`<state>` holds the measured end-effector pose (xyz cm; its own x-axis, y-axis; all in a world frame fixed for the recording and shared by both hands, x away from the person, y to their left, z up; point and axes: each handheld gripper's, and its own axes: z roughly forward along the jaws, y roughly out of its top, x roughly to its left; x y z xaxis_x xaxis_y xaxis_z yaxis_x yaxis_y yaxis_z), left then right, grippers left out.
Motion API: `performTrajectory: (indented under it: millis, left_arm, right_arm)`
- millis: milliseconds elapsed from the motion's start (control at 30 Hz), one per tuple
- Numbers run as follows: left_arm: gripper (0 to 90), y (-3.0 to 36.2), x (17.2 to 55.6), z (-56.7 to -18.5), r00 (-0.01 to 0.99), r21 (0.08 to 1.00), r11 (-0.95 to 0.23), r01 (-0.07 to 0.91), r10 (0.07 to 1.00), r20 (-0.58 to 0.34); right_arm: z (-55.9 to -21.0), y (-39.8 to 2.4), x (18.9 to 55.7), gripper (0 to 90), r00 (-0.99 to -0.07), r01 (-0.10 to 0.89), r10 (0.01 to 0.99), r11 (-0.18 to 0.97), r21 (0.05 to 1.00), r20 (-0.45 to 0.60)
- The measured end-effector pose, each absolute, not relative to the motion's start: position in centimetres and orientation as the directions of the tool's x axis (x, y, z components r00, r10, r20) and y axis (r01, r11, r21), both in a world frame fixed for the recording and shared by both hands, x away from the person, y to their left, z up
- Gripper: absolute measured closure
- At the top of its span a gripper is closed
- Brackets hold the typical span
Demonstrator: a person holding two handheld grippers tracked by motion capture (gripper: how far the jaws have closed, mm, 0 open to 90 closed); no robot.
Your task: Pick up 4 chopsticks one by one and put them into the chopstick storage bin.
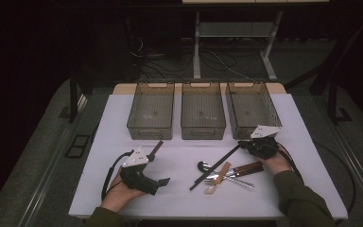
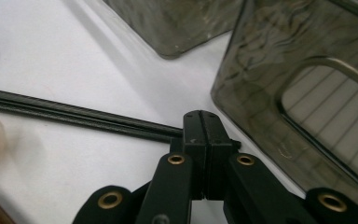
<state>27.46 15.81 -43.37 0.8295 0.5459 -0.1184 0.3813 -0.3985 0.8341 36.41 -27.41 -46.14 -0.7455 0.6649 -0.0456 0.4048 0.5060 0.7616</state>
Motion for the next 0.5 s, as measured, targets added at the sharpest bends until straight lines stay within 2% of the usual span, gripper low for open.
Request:
performTrajectory:
  millis: [500]
  left_arm:
    - [0.0,15.8,27.5,-43.4,0.83,0.835,-0.398,0.381,0.545,-0.119]
  right_arm:
    - [-46.1,-26.2,35.9,89.2,-0.784,0.383,0.619,0.523,0.761,-0.031]
